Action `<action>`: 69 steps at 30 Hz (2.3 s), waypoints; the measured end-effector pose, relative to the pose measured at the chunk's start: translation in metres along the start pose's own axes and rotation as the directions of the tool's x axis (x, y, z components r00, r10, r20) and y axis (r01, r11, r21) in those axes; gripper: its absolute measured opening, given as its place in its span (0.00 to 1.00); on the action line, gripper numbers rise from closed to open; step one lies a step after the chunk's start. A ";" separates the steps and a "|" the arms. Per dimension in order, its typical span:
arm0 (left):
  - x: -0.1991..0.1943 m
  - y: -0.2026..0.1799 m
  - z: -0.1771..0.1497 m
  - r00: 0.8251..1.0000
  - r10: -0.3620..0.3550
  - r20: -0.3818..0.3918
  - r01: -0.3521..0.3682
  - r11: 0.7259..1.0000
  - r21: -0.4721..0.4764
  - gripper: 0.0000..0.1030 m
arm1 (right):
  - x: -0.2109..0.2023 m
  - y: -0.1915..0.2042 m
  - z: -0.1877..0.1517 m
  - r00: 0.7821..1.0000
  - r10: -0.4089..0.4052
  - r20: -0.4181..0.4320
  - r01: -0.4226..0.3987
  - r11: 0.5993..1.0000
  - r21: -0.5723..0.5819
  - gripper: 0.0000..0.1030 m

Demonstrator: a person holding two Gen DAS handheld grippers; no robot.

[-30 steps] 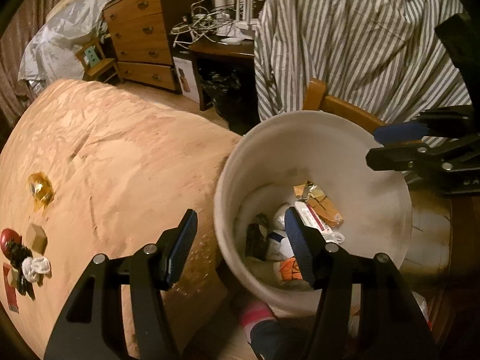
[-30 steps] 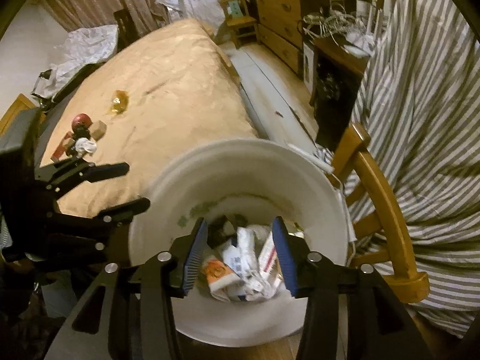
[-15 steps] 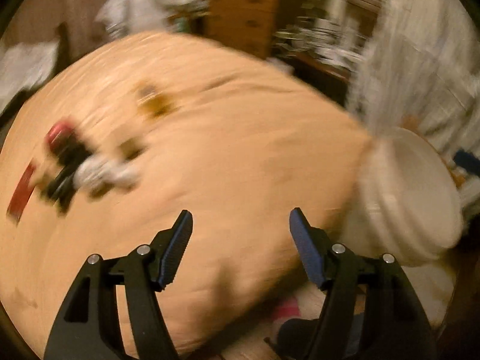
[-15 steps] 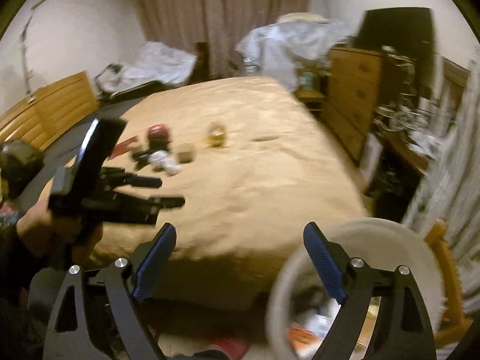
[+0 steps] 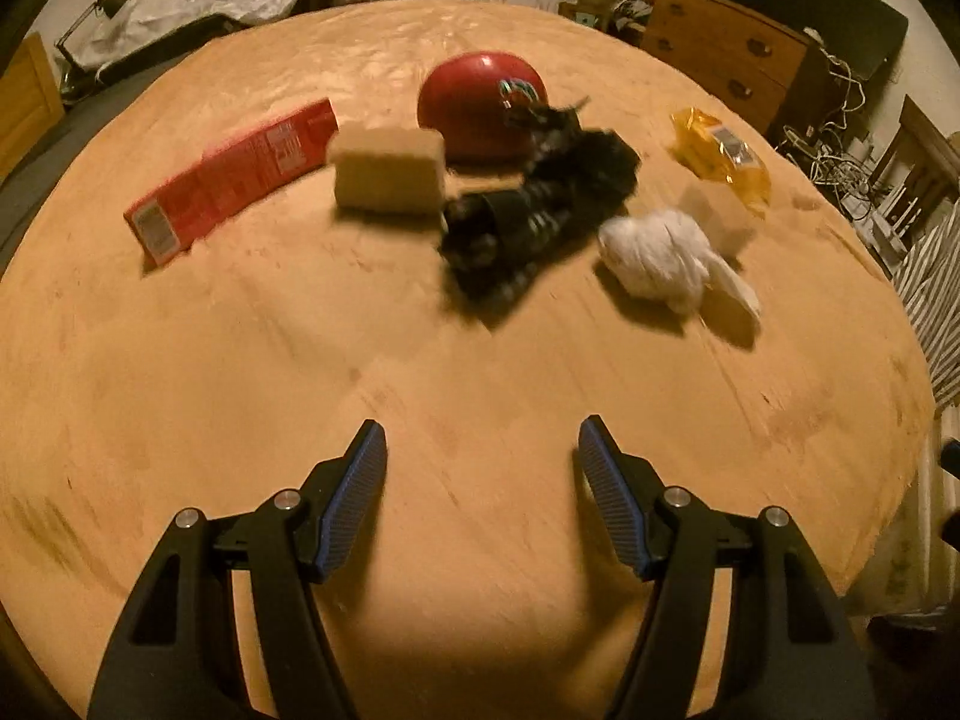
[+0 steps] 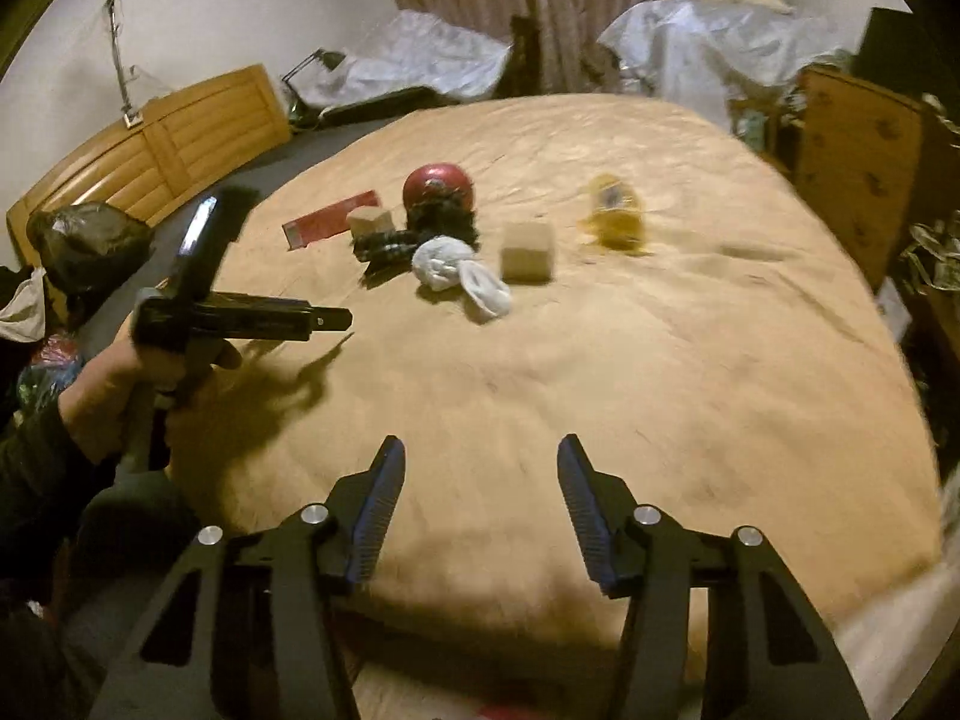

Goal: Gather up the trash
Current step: 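Move both open tools back over the trash on the bed, then grasp the beige sponge with the left tool while the right tool grasps the white towel, then lift the sponge and white towel and carry both over the bucket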

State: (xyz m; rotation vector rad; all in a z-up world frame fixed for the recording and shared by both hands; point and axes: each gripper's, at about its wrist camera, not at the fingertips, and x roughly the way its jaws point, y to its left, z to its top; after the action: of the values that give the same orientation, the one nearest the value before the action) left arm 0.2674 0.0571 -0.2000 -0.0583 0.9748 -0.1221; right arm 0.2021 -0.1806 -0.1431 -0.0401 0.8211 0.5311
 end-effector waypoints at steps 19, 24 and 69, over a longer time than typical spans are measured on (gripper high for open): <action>0.019 0.040 0.084 0.987 0.032 0.157 -0.024 0.998 -0.056 0.71 | 0.106 0.005 0.035 0.996 0.082 -0.033 -0.081 0.996 0.043 0.54; 0.033 0.040 0.089 0.989 0.043 0.139 -0.034 0.997 -0.066 0.71 | 0.116 0.008 0.053 0.998 0.067 -0.021 -0.067 0.998 0.009 0.54; -0.084 0.000 -0.025 0.944 0.104 0.313 -0.101 0.995 -0.025 0.45 | 0.092 0.060 0.064 0.982 -0.096 0.163 0.104 0.994 -0.043 0.40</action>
State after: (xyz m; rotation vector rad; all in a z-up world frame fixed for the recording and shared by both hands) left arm 0.1998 0.0683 -0.1447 -0.0331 0.6581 -0.0116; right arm 0.2695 -0.0735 -0.1541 -0.0846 0.6448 0.4540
